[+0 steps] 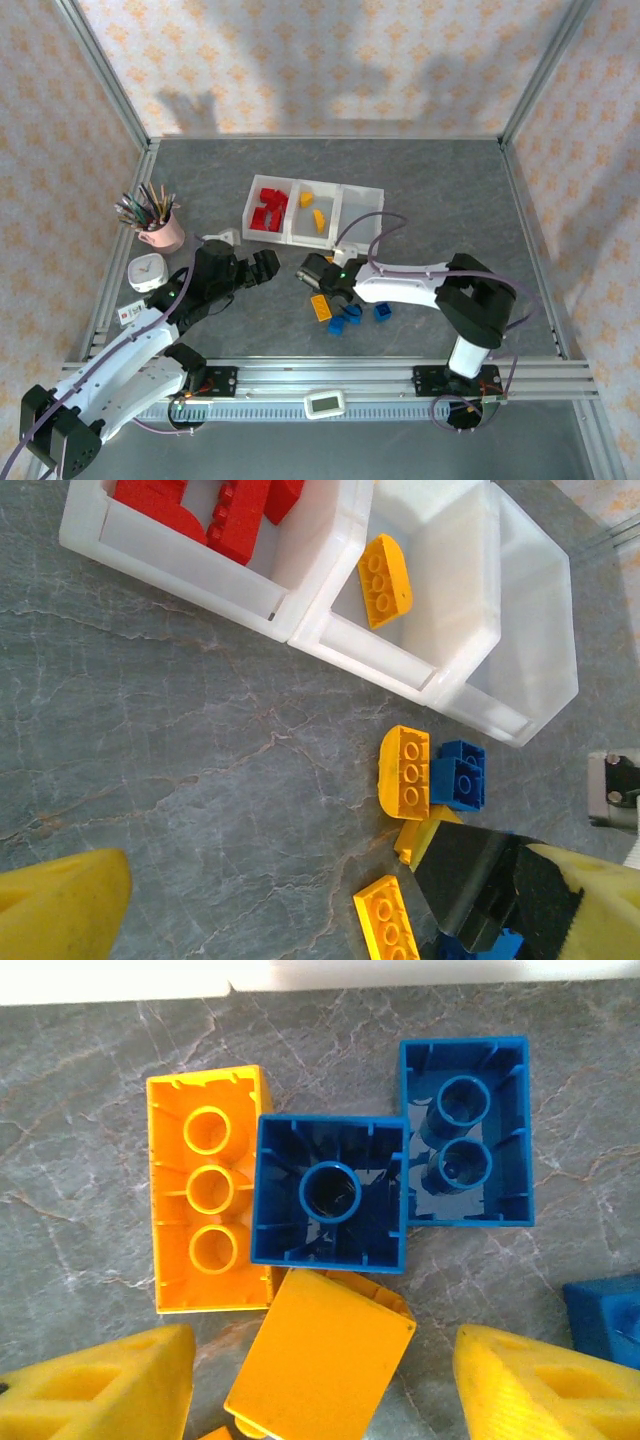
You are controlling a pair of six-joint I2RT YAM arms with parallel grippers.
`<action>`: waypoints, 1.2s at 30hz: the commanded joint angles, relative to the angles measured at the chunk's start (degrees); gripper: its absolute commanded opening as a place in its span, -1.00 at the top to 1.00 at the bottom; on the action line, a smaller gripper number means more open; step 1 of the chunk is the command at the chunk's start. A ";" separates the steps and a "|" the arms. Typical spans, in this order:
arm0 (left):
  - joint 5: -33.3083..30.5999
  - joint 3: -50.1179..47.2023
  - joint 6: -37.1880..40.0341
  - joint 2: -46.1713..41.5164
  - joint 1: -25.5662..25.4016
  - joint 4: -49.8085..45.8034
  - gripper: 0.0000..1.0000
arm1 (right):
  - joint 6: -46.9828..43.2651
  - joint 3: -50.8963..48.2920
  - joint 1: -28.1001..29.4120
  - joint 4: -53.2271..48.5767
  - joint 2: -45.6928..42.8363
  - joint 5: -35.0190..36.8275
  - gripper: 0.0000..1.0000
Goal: Sort the legos into containers by color
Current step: Pick up the lego from the middle-right of the table.
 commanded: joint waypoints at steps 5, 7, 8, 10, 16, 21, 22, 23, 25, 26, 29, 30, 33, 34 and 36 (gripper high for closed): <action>-0.11 -0.35 -0.52 1.55 -0.49 2.23 -0.98 | 1.23 -0.15 0.31 -0.73 1.69 2.36 -0.22; -0.29 -0.34 -0.40 1.77 -0.47 2.18 -0.98 | 1.30 -0.60 0.31 -1.22 1.22 2.59 -0.16; -0.37 -0.35 -0.39 1.91 -0.50 2.13 -0.98 | 1.39 -0.90 0.30 -1.44 0.89 2.78 -0.13; -0.46 -0.35 -0.39 2.03 -0.47 2.12 -0.98 | 1.48 -1.56 0.31 -1.36 0.30 3.17 -0.09; -0.46 -0.10 -0.39 2.30 -0.52 2.13 -0.98 | 0.99 -1.37 -0.22 -0.22 0.88 2.58 -0.01; -0.73 0.00 -0.30 2.33 -0.53 1.68 -0.98 | 0.44 -1.09 -0.22 -0.29 1.17 2.91 0.12; -0.68 0.05 -0.30 2.31 -0.48 1.62 -0.98 | 0.29 -1.06 -0.24 -0.43 1.09 2.96 0.14; -0.64 0.16 -0.30 2.29 -0.49 1.60 -0.98 | 0.04 -1.19 -0.27 -0.48 0.75 2.97 0.16; -0.69 0.35 -0.30 2.23 -0.53 1.60 -0.98 | -0.59 -1.58 -0.27 -0.65 -0.15 2.96 0.24; -0.72 0.48 -0.30 2.30 -0.53 1.59 -0.98 | -1.19 -1.84 -0.22 -0.51 -0.90 2.62 0.26; -0.79 1.11 -0.30 2.45 -0.52 1.86 -0.98 | -2.74 -2.12 -0.18 -1.07 -3.68 2.35 0.33; -0.90 1.33 -0.30 2.52 -0.51 2.01 -0.98 | -3.20 -2.06 -0.13 -1.43 -4.89 2.38 0.33; -1.08 2.46 -0.21 3.01 -0.42 2.90 -0.98 | -5.46 -1.49 -0.23 -1.20 -8.53 1.72 0.34; -1.53 2.94 -0.23 3.26 -0.44 2.98 -0.98 | -6.23 -1.00 -0.26 -1.19 -9.50 1.65 0.35; -2.95 4.35 0.15 3.87 -0.28 3.00 -0.98 | -8.52 0.96 -0.54 -1.19 -10.88 1.34 0.35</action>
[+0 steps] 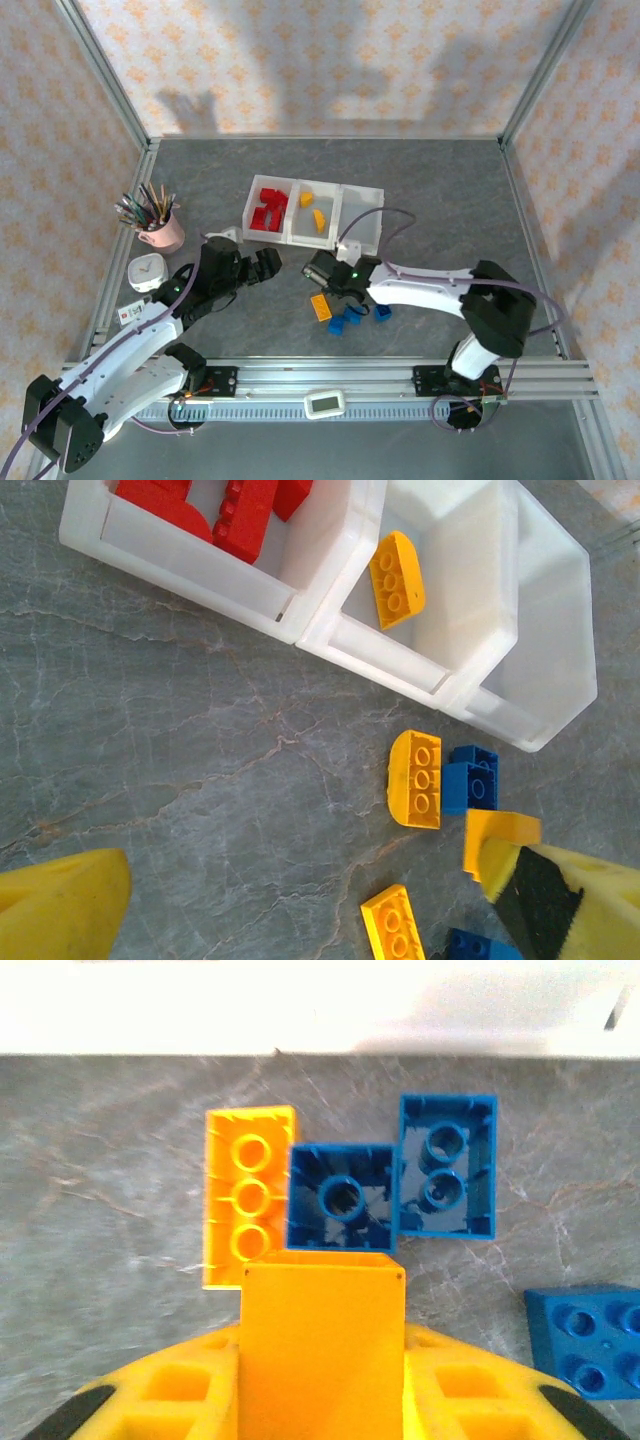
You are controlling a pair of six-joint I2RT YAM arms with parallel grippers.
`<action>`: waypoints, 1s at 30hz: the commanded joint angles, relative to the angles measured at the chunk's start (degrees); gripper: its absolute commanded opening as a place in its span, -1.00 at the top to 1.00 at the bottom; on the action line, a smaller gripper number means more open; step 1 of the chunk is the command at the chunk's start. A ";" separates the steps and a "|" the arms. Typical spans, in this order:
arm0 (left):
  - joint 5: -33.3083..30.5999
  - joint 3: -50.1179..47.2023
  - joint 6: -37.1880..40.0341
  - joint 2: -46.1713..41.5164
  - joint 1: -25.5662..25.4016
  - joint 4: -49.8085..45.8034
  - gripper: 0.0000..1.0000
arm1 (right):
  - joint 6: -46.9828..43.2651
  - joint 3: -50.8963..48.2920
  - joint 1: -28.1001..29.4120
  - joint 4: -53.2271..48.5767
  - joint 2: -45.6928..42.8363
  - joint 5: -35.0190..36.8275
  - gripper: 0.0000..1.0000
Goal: Sort the legos into containers by color
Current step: Pick up the lego from the middle-right of the table, then place the lego in the container.
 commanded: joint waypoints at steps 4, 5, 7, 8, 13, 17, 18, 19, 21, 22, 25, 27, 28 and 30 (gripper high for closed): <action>-6.20 5.67 0.62 2.08 0.49 2.62 -0.98 | -8.14 6.75 -3.48 2.17 -1.90 -0.57 0.35; -6.11 6.36 0.75 2.63 0.95 3.12 -0.98 | -9.63 8.20 -4.66 3.16 -0.99 -1.31 0.36; -6.67 7.33 1.20 3.43 1.52 3.71 -0.98 | -12.29 11.45 -6.69 4.62 1.51 -1.79 0.36; -7.27 7.87 1.26 3.79 1.89 3.65 -0.98 | -13.50 13.24 -7.45 4.60 2.94 -1.69 0.36; -8.97 9.41 1.63 4.97 3.44 3.61 -0.98 | -18.96 22.86 -11.51 6.16 12.48 -2.61 0.36; -9.73 10.20 2.02 5.41 4.04 3.97 -0.98 | -20.79 29.53 -13.67 5.95 19.94 -1.94 0.36; -9.99 10.35 2.16 5.45 4.13 4.00 -0.98 | -20.92 30.64 -14.05 6.00 21.33 -2.21 0.35; -10.34 10.39 2.27 5.58 4.29 3.90 -0.98 | -21.34 31.95 -14.44 6.23 23.02 -2.57 0.34; -10.35 10.30 2.47 5.81 4.42 3.95 -0.98 | -21.89 34.94 -14.98 5.89 25.93 -3.40 0.32; -10.21 10.30 2.50 5.85 4.40 4.00 -0.98 | -22.22 36.69 -15.07 5.69 27.19 -3.72 0.28; -10.05 10.01 2.56 6.03 4.51 3.88 -0.98 | -23.08 39.81 -15.07 5.73 29.69 -3.83 0.14; -9.87 10.11 2.81 5.94 4.58 3.60 -0.98 | -23.47 41.13 -15.07 4.65 30.59 -3.74 0.00; -9.78 10.19 3.12 5.78 4.57 3.21 -0.98 | -23.72 42.11 -15.12 3.43 30.95 -3.73 -0.02; -9.95 10.54 3.76 5.34 4.57 2.42 -0.98 | -23.84 42.66 -15.07 1.99 30.43 -2.99 -0.06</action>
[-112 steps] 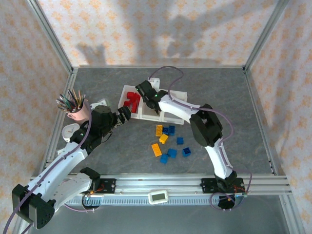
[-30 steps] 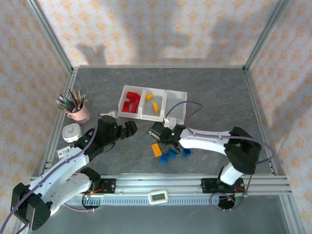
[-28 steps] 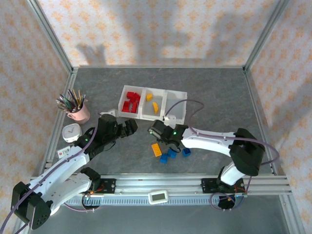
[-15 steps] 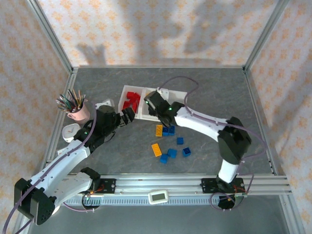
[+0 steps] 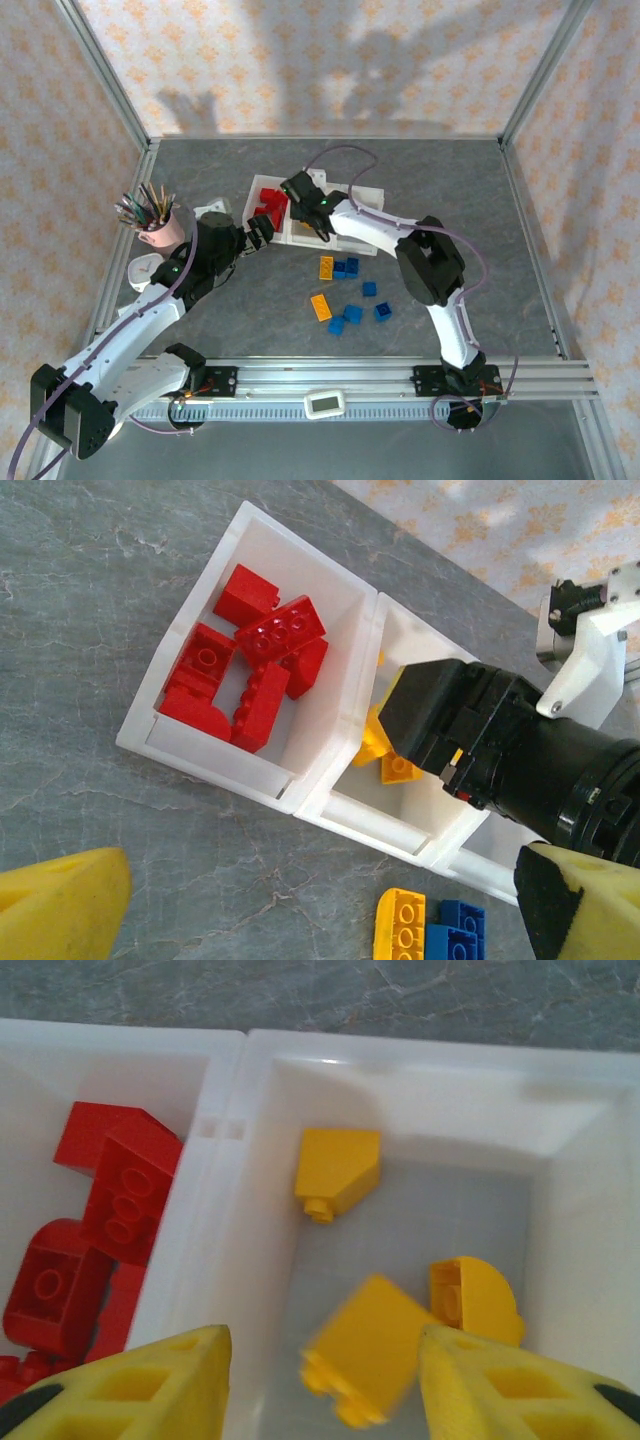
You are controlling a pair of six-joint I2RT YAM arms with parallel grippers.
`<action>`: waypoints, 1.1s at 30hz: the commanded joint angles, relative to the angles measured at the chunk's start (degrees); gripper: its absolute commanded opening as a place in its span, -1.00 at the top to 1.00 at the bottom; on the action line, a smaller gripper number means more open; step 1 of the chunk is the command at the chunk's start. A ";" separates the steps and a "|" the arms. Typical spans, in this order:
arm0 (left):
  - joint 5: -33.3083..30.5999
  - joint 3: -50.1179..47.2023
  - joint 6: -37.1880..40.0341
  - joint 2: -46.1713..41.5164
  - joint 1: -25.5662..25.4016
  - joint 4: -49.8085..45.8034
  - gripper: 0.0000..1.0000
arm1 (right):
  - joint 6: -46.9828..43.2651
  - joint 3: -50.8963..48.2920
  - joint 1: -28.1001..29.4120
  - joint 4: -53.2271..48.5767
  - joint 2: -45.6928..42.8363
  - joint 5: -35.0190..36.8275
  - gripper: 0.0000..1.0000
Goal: Sort the legos into containers by color
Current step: Place the lego in the container, then pick up the lego from the bottom-center of the table.
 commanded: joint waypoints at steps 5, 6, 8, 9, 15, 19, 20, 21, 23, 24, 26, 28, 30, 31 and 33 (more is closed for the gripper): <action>0.61 2.02 2.71 -1.42 0.66 -1.83 -0.98 | -1.06 -4.69 1.12 -2.38 -8.39 0.48 -0.11; 1.11 2.00 2.72 -1.67 0.65 -2.13 -0.98 | -0.99 -6.38 1.49 -2.39 -10.00 0.35 -0.12; 2.00 1.67 2.57 -2.43 0.68 -3.00 -0.98 | -1.58 -9.87 2.18 -3.29 -12.95 -0.40 -0.12; 2.46 1.54 2.50 -2.79 0.70 -3.39 -0.98 | -1.83 -11.24 2.58 -3.99 -14.10 -0.51 -0.13; 6.74 -0.30 2.45 -5.82 0.55 -6.31 -0.98 | -2.43 -21.91 5.53 -6.22 -22.54 -3.30 -0.19; 8.35 -2.16 1.79 -8.22 0.57 -8.30 -0.98 | -3.37 -27.41 8.52 -8.18 -26.29 -5.12 -0.25; 8.63 -2.62 1.68 -8.75 0.54 -8.61 -0.98 | -3.51 -28.69 9.24 -8.32 -26.80 -5.67 -0.26; 8.88 -3.00 1.45 -9.24 0.54 -8.86 -0.98 | -3.69 -30.03 10.02 -8.48 -27.48 -6.21 -0.27; 9.58 -3.68 1.02 -10.15 0.53 -9.52 -0.98 | -3.53 -32.41 11.37 -8.50 -28.21 -6.39 -0.27; 9.70 -3.90 0.73 -10.48 0.55 -9.94 -0.98 | -3.12 -33.51 12.25 -8.35 -28.55 -6.21 -0.28; 9.82 -4.38 -0.02 -11.02 0.58 -10.57 -0.98 | -2.61 -35.40 13.54 -7.65 -28.69 -6.82 -0.28; 9.55 -5.04 -0.73 -11.79 0.54 -10.95 -0.98 | -2.47 -36.83 14.96 -6.79 -28.05 -7.77 -0.27; 9.26 -5.81 -1.52 -12.72 0.52 -10.91 -0.98 | -2.21 -37.35 16.19 -6.57 -26.65 -7.23 -0.26; 9.03 -6.23 -1.88 -13.23 0.60 -10.71 -0.98 | -1.94 -37.51 16.87 -6.42 -25.94 -6.43 -0.26; 8.86 -6.94 -2.53 -14.05 0.55 -10.54 -0.98 | -1.94 -37.84 17.67 -5.92 -24.70 -5.85 -0.25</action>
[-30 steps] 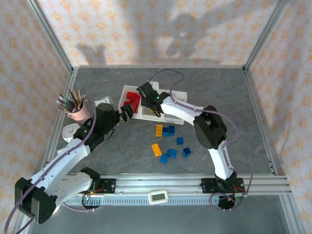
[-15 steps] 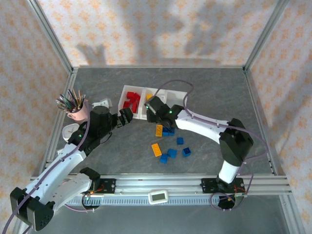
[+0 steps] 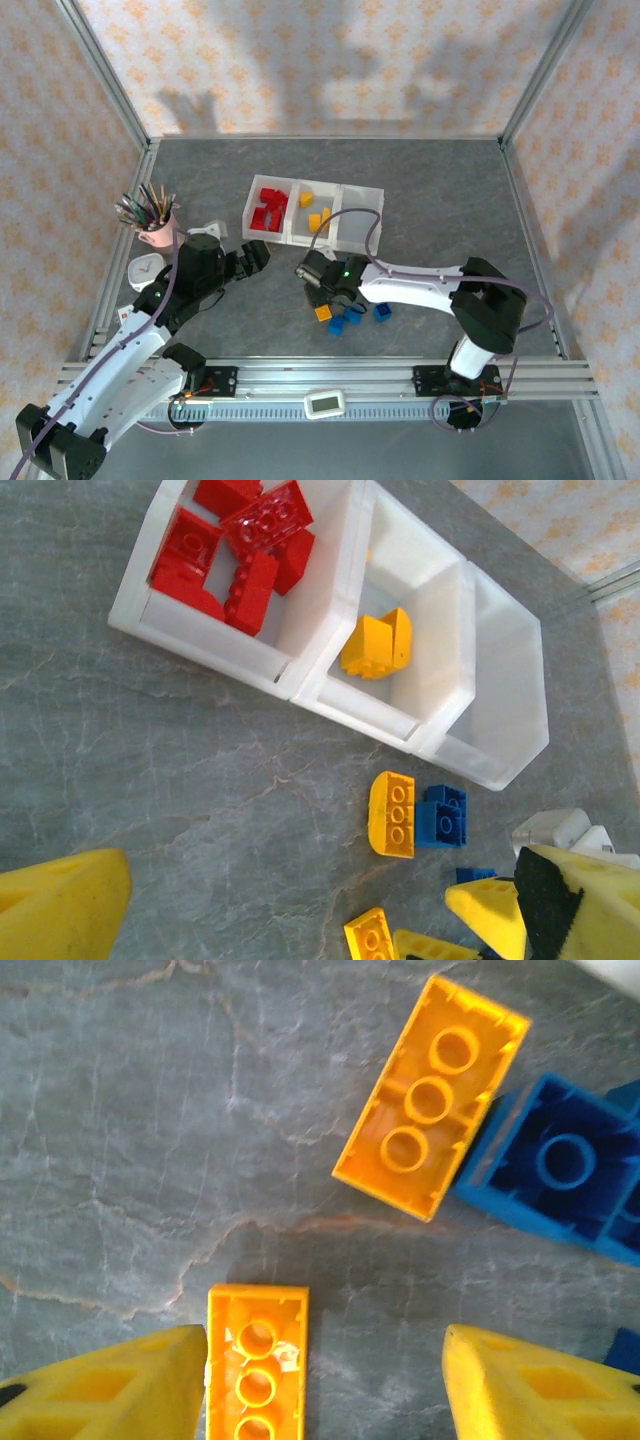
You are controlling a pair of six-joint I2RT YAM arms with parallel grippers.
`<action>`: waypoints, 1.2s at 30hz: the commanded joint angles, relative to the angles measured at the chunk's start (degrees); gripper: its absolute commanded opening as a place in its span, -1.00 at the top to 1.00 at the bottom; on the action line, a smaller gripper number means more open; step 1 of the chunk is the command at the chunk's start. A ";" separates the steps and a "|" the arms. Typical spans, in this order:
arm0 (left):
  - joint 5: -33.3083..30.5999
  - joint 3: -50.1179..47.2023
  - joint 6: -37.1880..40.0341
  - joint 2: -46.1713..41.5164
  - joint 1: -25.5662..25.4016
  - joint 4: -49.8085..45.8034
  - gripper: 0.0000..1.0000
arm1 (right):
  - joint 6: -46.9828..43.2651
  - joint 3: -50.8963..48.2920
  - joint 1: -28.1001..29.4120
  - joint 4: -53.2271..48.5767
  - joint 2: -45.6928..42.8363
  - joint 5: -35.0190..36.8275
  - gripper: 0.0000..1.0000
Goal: Sort the legos into containers by color
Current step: Pick up the lego from the bottom-center of the table.
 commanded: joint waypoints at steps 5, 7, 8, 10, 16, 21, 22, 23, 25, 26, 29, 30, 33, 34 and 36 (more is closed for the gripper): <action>-0.87 -1.53 -2.36 -2.10 0.54 -1.55 -0.98 | 0.29 0.11 1.76 1.41 4.36 1.32 -0.21; -1.07 -1.42 -2.36 -2.09 0.54 -1.79 -0.98 | 0.20 0.51 1.72 1.31 5.28 1.35 -0.19; -1.20 -1.42 -2.44 -2.09 0.54 -1.93 -0.98 | 0.22 0.63 1.74 1.51 5.59 1.12 -0.17; -1.71 -1.58 -2.62 -2.01 0.59 -2.13 -0.98 | 0.00 0.80 2.00 1.88 6.40 0.23 -0.13; -2.31 -1.94 -2.88 -2.00 0.55 -1.83 -0.98 | -0.02 1.16 2.54 1.61 8.35 0.68 -0.04; -2.27 -1.69 -2.71 -1.56 0.56 -1.89 -0.98 | 0.25 1.41 2.55 0.77 8.27 0.82 0.02; -2.33 -1.69 -2.63 -1.48 0.54 -1.89 -0.98 | 0.49 1.51 2.54 0.45 8.19 1.13 0.02; -2.44 -1.69 -2.72 -1.48 0.55 -1.87 -0.98 | 0.76 1.65 2.56 0.14 8.14 1.45 0.03; -2.44 -1.61 -2.71 -1.39 0.54 -1.71 -0.98 | 1.10 1.69 2.51 -0.05 8.07 1.91 0.07; -2.44 -1.60 -2.71 -1.30 0.55 -1.54 -0.98 | 1.19 1.64 2.49 -0.02 7.93 1.95 0.08; -2.22 -1.42 -2.67 -0.97 0.54 -1.42 -0.98 | 1.46 2.03 2.51 0.19 7.83 1.44 0.16; -2.26 -1.34 -2.64 -0.95 0.54 -1.49 -0.98 | 1.60 2.26 2.48 0.21 7.74 1.13 0.18; -2.26 -1.25 -2.64 -0.95 0.54 -1.70 -0.98 | 1.86 2.44 2.56 0.65 7.42 0.65 0.24; -2.27 -1.25 -2.63 -0.95 0.55 -1.75 -0.98 | 1.97 2.56 2.48 0.44 7.48 0.79 0.25; -2.27 -1.16 -2.62 -1.04 0.54 -2.01 -0.98 | 2.41 3.06 2.55 -0.29 7.85 1.43 0.26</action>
